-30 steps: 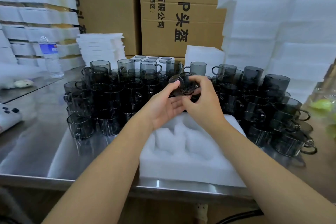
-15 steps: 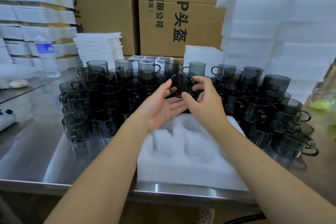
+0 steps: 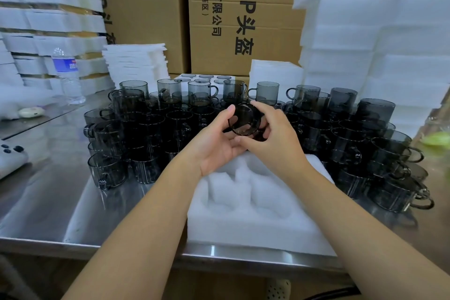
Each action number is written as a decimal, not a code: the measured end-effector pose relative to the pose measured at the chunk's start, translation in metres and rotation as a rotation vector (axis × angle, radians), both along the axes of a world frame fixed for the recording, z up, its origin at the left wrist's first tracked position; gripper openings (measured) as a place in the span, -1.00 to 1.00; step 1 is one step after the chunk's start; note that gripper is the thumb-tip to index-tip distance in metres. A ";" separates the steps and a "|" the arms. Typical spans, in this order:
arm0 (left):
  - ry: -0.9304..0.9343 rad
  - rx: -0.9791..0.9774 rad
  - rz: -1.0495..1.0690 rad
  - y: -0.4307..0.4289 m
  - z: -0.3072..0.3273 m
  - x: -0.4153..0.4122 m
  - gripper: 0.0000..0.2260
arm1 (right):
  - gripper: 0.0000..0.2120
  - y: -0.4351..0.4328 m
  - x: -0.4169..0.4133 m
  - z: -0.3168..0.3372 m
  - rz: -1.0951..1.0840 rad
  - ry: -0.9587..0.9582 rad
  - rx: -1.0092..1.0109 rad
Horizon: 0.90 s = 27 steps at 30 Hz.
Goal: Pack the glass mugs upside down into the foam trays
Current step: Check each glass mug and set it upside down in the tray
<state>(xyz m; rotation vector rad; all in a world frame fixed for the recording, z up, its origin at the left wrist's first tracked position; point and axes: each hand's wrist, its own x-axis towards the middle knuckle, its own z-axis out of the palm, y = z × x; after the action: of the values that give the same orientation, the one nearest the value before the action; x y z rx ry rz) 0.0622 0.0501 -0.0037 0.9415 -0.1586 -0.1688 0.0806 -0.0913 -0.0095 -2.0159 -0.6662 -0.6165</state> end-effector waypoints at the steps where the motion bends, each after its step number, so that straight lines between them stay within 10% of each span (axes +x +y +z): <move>1: -0.008 0.014 0.003 0.000 0.000 0.000 -0.50 | -0.35 0.001 -0.001 0.000 0.004 -0.007 0.008; 15: -0.152 0.457 0.287 -0.003 0.009 -0.001 -0.58 | -0.47 0.003 -0.019 0.004 0.028 -0.160 0.147; 27: -0.428 0.601 0.478 0.019 -0.015 -0.013 -0.67 | -0.49 0.003 -0.029 0.011 0.224 -0.038 -0.236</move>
<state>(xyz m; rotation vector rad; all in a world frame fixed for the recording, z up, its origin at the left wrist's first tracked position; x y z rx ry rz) 0.0490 0.0689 -0.0185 1.5792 -0.2795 0.4573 0.0514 -0.0887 0.0019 -2.1094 -1.0120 -0.4614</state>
